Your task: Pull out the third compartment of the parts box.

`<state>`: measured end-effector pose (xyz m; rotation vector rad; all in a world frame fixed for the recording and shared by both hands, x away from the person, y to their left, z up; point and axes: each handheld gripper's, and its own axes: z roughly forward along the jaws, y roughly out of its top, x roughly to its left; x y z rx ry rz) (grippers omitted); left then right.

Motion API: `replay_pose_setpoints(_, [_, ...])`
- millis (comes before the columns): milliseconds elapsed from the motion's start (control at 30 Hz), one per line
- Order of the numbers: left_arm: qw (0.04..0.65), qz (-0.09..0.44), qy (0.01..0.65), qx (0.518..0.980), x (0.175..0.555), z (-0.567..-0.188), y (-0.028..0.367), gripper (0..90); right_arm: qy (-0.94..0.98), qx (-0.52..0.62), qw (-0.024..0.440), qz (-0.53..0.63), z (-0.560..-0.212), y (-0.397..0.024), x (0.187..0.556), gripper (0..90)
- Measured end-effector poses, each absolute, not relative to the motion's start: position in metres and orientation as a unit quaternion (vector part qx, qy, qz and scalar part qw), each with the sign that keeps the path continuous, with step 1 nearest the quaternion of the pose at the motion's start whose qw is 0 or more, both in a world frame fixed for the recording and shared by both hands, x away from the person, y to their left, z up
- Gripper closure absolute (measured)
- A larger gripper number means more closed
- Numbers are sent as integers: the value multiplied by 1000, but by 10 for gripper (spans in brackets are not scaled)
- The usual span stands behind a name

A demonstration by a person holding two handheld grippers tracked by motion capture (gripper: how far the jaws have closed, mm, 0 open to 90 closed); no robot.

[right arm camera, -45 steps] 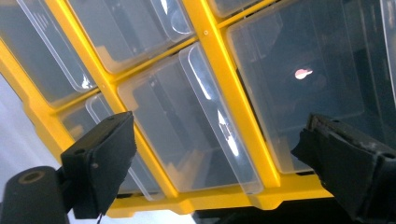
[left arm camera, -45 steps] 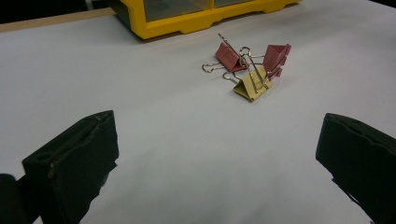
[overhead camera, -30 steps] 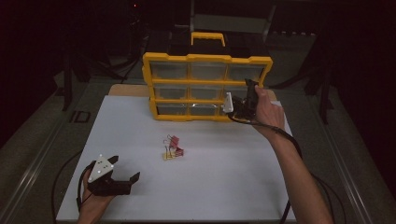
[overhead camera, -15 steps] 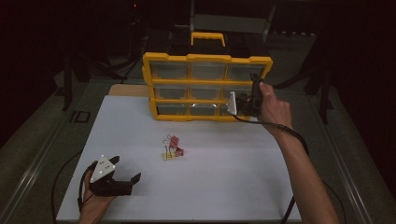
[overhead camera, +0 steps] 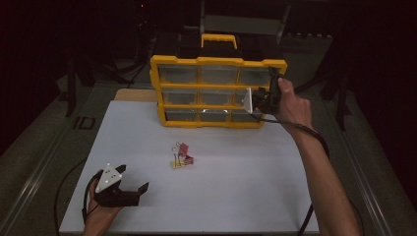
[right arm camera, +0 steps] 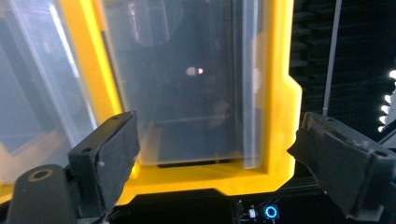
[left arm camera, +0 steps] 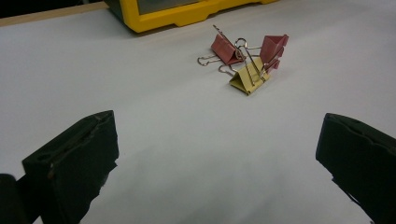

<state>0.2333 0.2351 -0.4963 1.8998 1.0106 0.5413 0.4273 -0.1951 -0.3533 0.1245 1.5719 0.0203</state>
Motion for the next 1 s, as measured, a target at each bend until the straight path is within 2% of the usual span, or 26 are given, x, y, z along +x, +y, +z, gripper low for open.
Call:
replay_pose_setpoints(200, [444, 218, 408, 768, 233, -497, 234, 2, 700, 50, 712, 2, -347, -194, 432, 131])
replay_pose_setpoints(333, [443, 217, 407, 769, 233, -497, 234, 2, 686, 39, 726, -14, -342, -195, 437, 345])
replay_pose_setpoints(433, [443, 217, 407, 769, 234, -497, 234, 2, 680, 38, 732, -15, -342, -195, 439, 386])
replay_pose_setpoints(1000, [441, 216, 406, 770, 234, -497, 233, 2, 639, 21, 769, -20, -346, -194, 439, 429])
